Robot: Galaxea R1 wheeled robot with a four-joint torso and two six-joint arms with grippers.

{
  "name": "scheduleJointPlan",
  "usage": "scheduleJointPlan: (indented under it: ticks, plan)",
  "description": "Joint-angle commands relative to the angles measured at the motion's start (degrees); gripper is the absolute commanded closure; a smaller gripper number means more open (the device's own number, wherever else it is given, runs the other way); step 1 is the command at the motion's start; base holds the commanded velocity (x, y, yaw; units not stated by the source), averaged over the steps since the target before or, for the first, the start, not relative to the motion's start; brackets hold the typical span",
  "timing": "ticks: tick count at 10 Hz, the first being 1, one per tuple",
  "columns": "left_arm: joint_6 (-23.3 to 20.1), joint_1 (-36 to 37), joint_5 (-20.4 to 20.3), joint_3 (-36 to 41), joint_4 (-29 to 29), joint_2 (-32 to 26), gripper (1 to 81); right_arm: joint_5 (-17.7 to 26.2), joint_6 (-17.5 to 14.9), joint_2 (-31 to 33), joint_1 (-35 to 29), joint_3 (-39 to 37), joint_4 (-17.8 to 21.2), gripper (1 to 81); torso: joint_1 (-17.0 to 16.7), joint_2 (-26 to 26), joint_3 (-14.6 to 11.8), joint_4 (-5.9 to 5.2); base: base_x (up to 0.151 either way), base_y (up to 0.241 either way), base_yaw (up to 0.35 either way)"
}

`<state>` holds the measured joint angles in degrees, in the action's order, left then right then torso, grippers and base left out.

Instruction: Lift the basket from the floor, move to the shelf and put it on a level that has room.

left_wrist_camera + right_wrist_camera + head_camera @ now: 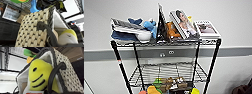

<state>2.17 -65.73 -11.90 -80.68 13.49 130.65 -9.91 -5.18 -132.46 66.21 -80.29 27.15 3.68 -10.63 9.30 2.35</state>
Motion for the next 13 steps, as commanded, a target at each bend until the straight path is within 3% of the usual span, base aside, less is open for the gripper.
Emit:
scheduleJointPlan:
  ticks: [1, 8, 13]
  plan:
    - [-0.15, 6.09, 0.74, 5.62, -3.48, 0.06, 81.1, 3.76, 0.35, -0.11, -5.60, 4.71, -1.75, 81.1, 0.00, 0.00, 0.00, 0.00, 0.102, 0.000, 0.000]
    - [-0.15, 6.09, 0.82, 5.97, -3.56, -0.12, 81.1, 3.76, 0.43, 0.33, -5.95, 5.33, -1.75, 81.1, -0.04, 0.00, -0.02, 0.00, 0.021, 0.000, 0.000]
    - [-0.06, 6.88, 0.56, 12.37, -4.79, -4.32, 81.1, 3.67, 0.52, 4.36, -9.19, 13.30, -1.75, 81.1, -0.06, -0.02, -0.02, 0.00, 0.000, 0.000, 0.000]
